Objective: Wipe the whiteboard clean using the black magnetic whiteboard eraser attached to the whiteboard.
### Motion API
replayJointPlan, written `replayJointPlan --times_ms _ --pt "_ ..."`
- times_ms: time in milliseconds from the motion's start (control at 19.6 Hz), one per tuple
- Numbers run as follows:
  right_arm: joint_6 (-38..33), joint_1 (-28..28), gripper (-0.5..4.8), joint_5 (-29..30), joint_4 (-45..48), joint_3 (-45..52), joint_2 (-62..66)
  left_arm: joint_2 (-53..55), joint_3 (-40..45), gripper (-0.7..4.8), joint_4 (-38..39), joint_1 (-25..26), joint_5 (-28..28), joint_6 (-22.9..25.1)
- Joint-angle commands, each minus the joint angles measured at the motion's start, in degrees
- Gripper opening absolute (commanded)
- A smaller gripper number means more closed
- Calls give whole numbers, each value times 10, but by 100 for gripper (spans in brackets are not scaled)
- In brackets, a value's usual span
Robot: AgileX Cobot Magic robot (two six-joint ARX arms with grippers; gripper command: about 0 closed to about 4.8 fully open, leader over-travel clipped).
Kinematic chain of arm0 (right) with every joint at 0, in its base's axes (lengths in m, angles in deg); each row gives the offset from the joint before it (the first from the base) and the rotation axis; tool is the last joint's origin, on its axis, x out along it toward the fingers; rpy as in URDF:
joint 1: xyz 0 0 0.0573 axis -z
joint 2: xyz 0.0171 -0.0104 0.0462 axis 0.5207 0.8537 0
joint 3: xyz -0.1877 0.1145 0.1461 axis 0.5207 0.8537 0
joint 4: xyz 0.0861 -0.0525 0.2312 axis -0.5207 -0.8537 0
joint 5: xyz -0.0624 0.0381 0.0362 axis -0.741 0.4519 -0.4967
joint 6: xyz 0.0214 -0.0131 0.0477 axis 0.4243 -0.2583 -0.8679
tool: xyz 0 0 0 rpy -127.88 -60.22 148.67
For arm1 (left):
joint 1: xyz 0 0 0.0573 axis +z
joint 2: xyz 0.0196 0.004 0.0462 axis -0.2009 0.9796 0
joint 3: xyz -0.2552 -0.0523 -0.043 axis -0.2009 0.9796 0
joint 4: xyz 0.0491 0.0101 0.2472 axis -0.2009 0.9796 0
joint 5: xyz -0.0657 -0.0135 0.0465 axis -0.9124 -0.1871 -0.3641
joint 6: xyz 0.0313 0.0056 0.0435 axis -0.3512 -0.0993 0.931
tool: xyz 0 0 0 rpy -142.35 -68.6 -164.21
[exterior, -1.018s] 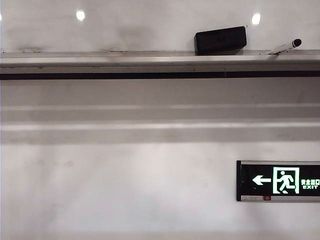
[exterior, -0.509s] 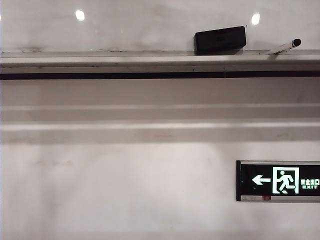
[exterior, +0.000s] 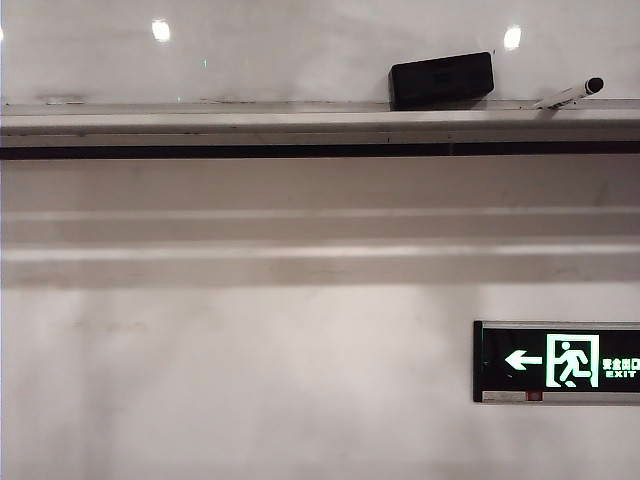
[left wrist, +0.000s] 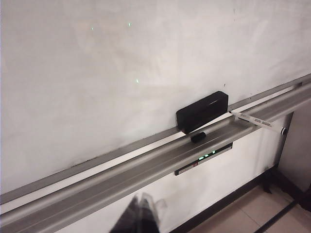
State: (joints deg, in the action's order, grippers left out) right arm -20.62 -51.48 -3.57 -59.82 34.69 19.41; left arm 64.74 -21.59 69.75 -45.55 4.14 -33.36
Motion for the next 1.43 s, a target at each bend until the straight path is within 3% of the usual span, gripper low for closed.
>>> replayJointPlan --times_ms 51,153,356,662,865,916,1018,1069,1272,1425 --pt "-54 -1 -2 2 41 -3 22 -1 -4 -6 -7 1 -5 4" --pt "-71 -5 -2 3 37 -2 28 -1 -4 -6 -7 1 -4 4" --pt "-80 -47 -2 -51 -21 -1 28 0 -4 -6 -7 1 -5 4" --pt "-80 -98 -2 -193 -20 0 28 0 -4 -5 -8 1 -5 4" --pt "-87 -97 3 -196 29 0 47 0 -4 -6 -10 1 -5 4" --pt "-86 -97 70 -186 61 0 59 0 -4 -5 -10 1 -5 4" --pt "-86 -97 353 -168 113 -1 83 0 -4 -6 -11 1 -19 4" --pt "-87 -97 414 -169 141 -1 98 0 -4 -5 -11 1 -22 4" --pt "-87 -85 414 -173 268 -1 165 0 -4 -5 -10 1 -27 4" --pt "-87 -71 414 -174 312 -1 208 0 -4 -6 -10 1 -27 4"
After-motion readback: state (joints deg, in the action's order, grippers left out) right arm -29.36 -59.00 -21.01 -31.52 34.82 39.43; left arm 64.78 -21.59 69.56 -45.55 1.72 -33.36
